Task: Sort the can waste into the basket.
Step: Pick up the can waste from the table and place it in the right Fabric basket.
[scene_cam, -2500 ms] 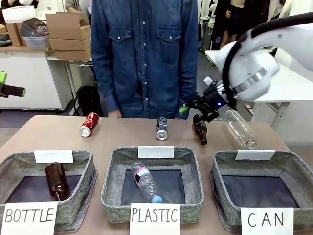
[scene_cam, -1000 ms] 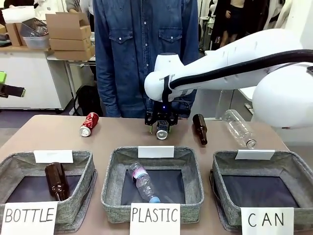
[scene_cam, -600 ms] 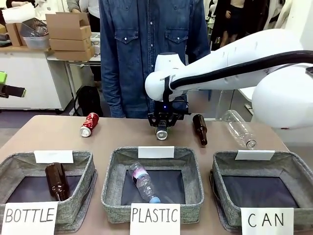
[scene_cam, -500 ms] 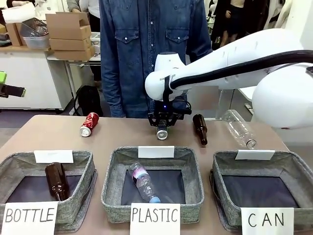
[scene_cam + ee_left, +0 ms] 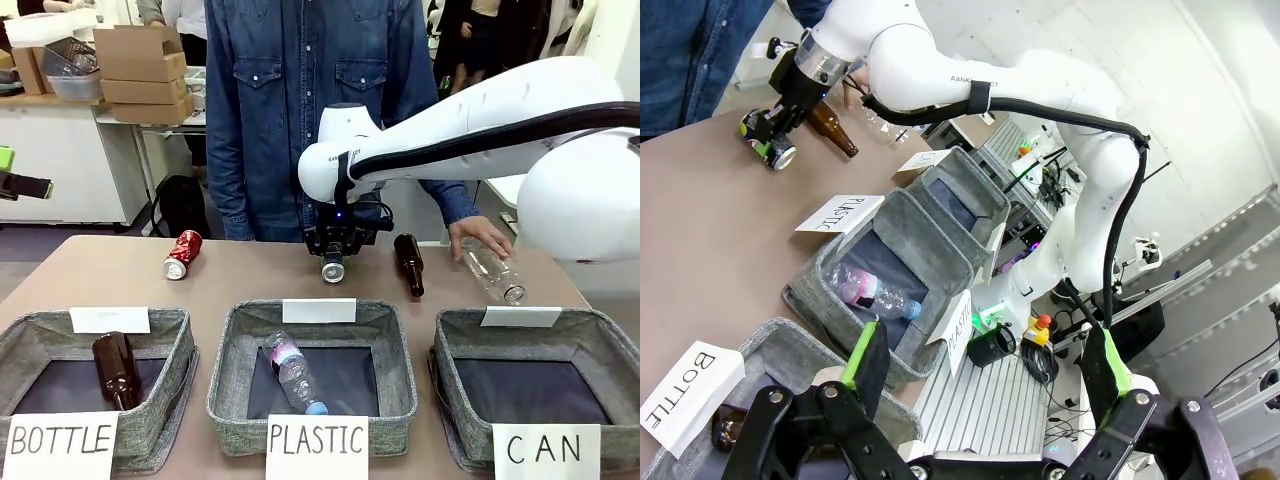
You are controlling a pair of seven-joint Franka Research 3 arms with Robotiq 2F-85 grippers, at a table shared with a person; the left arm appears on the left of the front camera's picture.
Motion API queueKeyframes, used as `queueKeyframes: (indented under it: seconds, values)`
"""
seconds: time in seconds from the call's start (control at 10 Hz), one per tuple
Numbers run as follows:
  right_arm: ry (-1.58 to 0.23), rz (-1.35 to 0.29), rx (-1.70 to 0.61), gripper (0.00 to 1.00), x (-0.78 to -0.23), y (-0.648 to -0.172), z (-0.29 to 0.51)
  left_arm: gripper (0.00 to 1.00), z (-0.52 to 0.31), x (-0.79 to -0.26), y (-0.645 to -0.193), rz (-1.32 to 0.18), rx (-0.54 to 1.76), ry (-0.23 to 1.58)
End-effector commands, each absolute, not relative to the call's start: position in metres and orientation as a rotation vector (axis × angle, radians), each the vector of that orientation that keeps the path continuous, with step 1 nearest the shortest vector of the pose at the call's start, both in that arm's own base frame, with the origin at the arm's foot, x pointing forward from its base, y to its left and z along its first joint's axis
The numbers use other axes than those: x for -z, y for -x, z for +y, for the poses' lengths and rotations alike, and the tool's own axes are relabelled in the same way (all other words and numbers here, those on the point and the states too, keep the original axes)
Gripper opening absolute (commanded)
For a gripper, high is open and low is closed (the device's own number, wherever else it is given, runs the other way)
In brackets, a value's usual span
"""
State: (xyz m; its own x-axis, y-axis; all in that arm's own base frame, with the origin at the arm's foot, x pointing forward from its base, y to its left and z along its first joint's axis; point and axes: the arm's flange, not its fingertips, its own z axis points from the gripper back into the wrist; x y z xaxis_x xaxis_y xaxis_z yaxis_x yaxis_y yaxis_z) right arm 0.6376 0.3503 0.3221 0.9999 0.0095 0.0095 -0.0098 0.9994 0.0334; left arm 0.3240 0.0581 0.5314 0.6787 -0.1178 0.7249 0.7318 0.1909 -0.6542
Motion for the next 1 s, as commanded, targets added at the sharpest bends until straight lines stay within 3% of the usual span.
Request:
queueKeyframes:
  seconds: [0.0,0.4,0.6,0.7,0.9]
  values:
    - [-0.046,-0.022,-0.090,0.00,-0.345,-0.620,0.348,1.00,0.058,-0.533,-0.324,-0.629,0.664,1.266]
    - [-0.205,0.012,-0.423,0.00,-0.437,-0.529,0.298,1.00,0.058,-0.533,-0.324,-0.629,0.664,1.266]
    - [-0.398,0.088,-0.825,0.00,-0.482,-0.446,0.268,1.00,0.058,-0.533,-0.324,-0.629,0.664,1.266]
    - [-0.439,0.076,-0.915,0.00,-0.493,-0.409,0.255,1.00,0.058,-0.533,-0.324,-0.629,0.664,1.266]
    - [-0.423,-0.148,-0.833,0.00,-0.497,-0.333,0.214,1.00,0.058,-0.533,-0.324,-0.629,0.664,1.266]
